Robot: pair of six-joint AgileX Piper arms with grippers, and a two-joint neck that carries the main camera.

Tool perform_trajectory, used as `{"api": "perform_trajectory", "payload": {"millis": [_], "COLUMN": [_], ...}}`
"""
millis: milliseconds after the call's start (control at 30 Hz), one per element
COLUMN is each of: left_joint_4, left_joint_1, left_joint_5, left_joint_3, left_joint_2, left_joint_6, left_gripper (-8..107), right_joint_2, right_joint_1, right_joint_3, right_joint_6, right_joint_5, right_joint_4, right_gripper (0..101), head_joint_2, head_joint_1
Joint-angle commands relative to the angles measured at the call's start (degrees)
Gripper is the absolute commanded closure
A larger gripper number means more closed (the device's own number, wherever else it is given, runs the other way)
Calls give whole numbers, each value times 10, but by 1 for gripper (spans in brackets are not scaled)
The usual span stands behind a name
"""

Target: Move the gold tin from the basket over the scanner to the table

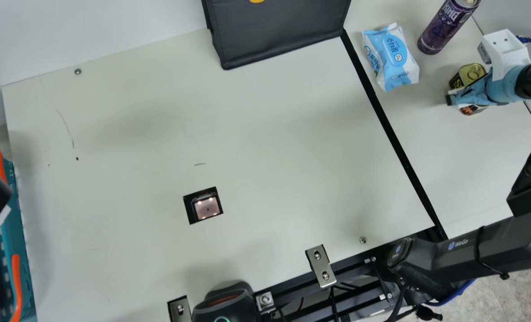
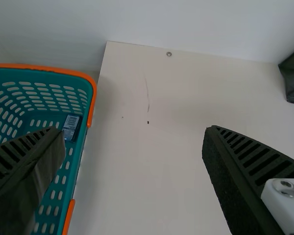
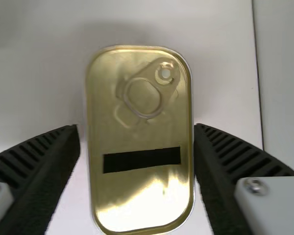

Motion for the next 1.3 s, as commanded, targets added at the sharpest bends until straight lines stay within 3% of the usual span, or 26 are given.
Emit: {"api": "perform_trajectory", "payload": {"millis": [0,167,300,467,767,1000,1267], "left_joint_4": [0,0,0,0,0,0,0], "left_joint_1": [0,0,0,0,0,0,0], "left_joint_5": [0,0,0,0,0,0,0], "left_joint_3": [0,0,0,0,0,0,0], "left_joint_2": [0,0,0,0,0,0,0], "left_joint_6": [0,0,0,0,0,0,0], "left_gripper": [9,9,9,9,9,9,9], "right_joint_2": [-9,-50,-106,-184,-291,-352,-416], "right_joint_1": [4,21,40,82,191,325,505], "right_joint_3": [2,10,9,-13,-85,-120,-126], "right_joint_6": [11,77,152,236,381,509,656], "right_joint_5": [-7,-22,-6,57,192,270,329], "right_joint_4": [-10,-61,-113,-153,-178,-228,-311], "right_gripper": [8,6,6,6,6,6,6], "head_joint_2": [-1,-1,-1,-1,-1,-1,-1], "head_joint_1": [-17,-17,-17,-17,-17,-17,-17]}}
